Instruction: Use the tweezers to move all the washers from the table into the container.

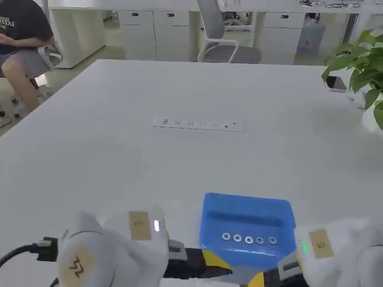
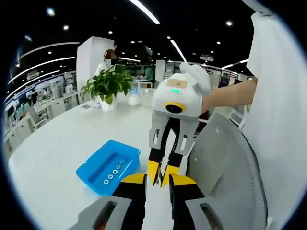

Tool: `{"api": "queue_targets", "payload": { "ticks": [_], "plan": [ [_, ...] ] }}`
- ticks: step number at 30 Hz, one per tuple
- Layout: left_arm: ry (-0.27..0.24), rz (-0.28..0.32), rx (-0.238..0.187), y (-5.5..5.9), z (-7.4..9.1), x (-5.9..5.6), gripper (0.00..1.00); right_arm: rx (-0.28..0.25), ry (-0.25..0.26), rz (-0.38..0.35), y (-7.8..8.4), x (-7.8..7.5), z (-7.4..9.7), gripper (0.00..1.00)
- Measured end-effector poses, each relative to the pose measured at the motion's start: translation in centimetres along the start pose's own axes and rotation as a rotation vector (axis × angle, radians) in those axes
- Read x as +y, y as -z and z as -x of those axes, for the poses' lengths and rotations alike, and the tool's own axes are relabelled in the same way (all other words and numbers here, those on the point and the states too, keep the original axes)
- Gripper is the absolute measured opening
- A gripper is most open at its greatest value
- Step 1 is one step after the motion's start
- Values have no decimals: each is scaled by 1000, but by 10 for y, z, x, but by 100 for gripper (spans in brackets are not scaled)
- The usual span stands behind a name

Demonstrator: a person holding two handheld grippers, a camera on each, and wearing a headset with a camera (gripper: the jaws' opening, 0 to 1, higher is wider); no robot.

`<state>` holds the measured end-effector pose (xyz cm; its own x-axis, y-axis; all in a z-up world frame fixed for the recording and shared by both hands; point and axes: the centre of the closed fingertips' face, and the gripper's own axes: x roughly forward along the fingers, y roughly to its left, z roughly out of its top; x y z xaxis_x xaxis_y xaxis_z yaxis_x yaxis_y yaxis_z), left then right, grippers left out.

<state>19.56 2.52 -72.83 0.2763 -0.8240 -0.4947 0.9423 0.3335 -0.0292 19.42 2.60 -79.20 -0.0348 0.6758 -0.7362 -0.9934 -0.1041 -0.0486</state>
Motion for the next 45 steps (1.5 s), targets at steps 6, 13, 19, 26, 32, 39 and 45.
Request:
{"api": "queue_targets", "payload": {
  "ticks": [6, 13, 19, 26, 32, 39, 45],
  "plan": [
    [27, -46, 46, 4, -7, -5, 8, 32, 0, 38, 2, 3, -3, 4],
    [33, -31, 54, 3, -8, -1, 0, 44, 18, 47, 3, 0, -1, 4],
    [48, -68, 84, 6, -9, -2, 0, 47, 32, 41, 6, -3, -1, 4],
    [67, -103, 155, 20, -18, -1, 0, 54, 40, 2, 18, -2, -9, 5],
    [75, -116, 214, 40, -20, -2, 0, 41, 57, -48, 31, 2, -14, 6],
    [71, -87, 259, 59, -14, 6, 0, -78, 125, -183, 23, 5, 4, 20],
    [87, -63, 315, 70, -13, 9, 0, -267, 324, -289, 6, -11, 51, 39]
  ]
}}
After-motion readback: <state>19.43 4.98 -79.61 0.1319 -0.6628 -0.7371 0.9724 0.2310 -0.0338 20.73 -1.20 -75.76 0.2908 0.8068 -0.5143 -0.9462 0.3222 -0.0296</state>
